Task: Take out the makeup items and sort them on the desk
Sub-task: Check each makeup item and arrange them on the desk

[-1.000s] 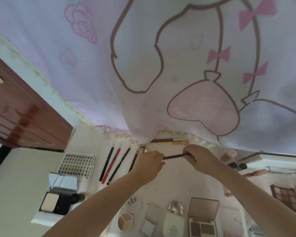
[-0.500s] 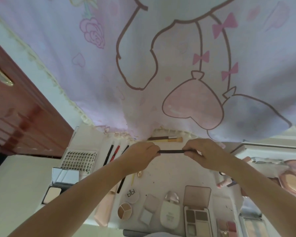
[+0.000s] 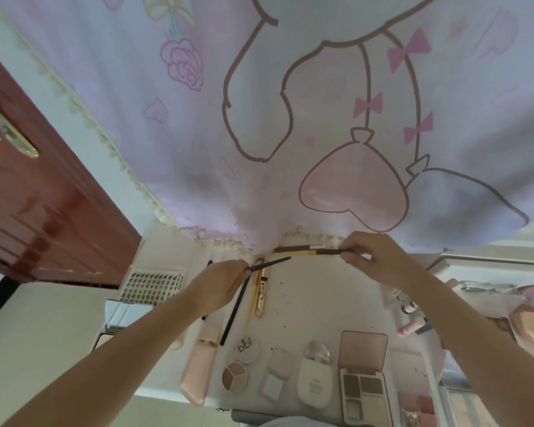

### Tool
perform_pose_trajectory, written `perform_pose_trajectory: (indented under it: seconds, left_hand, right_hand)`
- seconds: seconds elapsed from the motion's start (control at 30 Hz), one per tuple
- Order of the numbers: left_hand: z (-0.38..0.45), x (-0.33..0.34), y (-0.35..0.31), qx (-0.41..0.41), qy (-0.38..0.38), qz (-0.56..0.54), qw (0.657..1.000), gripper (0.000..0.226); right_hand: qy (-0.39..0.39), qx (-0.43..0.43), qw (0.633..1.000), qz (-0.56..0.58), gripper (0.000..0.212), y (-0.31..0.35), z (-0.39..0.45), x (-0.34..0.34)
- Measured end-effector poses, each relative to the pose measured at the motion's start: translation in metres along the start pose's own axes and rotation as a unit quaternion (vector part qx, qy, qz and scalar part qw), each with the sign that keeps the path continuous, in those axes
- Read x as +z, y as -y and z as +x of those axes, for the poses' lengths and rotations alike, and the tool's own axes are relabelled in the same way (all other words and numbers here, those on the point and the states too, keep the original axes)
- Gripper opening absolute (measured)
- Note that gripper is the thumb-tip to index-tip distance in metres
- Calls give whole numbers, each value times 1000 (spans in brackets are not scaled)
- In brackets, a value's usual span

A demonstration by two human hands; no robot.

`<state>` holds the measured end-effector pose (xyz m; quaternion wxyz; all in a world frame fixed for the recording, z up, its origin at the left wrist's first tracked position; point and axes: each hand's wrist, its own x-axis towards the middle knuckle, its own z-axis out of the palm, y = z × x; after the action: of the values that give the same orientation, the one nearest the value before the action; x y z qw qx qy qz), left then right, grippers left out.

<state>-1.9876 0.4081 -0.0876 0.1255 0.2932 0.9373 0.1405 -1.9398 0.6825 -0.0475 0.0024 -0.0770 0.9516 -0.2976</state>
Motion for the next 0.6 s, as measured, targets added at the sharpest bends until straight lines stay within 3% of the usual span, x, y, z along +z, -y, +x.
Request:
perform_pose_trajectory:
  seconds: [0.33,0.6]
  left_hand:
    - [-9,-1,1,0,4,4,1000,32]
    - [-11,0,5,-15,36,11,999,32]
  right_hand:
    - [50,5,996,75,8,19,13,28]
    - [75,-9,995,67,11,26,28,40]
